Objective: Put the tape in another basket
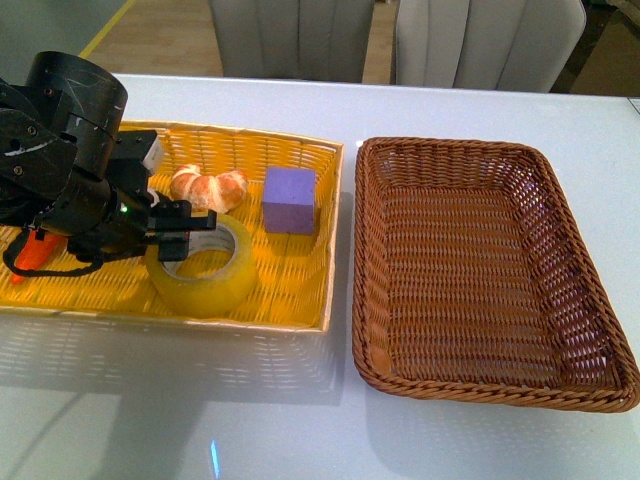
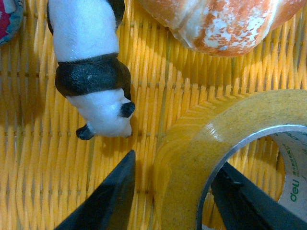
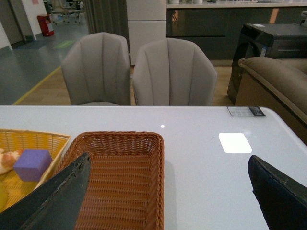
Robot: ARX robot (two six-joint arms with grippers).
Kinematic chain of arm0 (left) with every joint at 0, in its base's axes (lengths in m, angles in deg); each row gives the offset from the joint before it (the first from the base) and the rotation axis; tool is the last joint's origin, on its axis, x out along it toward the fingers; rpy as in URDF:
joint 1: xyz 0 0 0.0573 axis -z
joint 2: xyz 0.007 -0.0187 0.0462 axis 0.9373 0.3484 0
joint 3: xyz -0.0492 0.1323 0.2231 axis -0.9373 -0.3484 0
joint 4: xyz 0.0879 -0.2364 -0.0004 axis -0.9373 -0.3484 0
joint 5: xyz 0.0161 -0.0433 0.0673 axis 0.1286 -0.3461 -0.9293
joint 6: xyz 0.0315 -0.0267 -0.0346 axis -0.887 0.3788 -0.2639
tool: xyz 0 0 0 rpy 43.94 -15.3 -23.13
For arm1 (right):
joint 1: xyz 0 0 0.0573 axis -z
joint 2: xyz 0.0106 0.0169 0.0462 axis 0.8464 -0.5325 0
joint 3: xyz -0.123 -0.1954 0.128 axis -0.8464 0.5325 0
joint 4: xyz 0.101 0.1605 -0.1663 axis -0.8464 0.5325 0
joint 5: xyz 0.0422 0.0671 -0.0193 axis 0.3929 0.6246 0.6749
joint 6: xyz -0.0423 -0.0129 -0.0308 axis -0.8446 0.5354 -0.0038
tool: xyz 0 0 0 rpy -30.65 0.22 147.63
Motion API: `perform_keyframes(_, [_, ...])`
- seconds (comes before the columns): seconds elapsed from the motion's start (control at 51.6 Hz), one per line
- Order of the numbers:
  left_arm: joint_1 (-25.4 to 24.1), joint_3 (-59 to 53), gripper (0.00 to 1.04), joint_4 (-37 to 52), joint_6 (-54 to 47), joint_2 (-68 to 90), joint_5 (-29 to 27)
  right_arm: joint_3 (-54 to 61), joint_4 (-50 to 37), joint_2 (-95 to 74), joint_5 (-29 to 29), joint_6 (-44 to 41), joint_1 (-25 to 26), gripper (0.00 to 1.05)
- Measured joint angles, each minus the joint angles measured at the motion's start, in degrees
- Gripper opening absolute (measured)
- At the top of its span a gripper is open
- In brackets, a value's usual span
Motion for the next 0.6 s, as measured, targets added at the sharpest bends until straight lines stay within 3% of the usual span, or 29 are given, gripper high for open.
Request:
perform_keyframes(0.116, [0.11, 0.00, 0.18, -0.66, 0.37, 0.04, -0.57, 0.00, 0.00, 0.00, 0.02, 0.00, 0.00, 0.96])
perform_keyframes(0.155, [0.17, -0.02, 0.16, -0.66, 0.57, -0.02, -0.66, 0.00, 0.00, 0.00, 0.02, 0.00, 0.00, 0.96])
perform_keyframes(0.601, [1.14, -5.25, 0.16, -0.70, 1.07, -13.46, 0.28, 0.00, 0.00, 0.00, 0.00, 0.00, 0.00, 0.96])
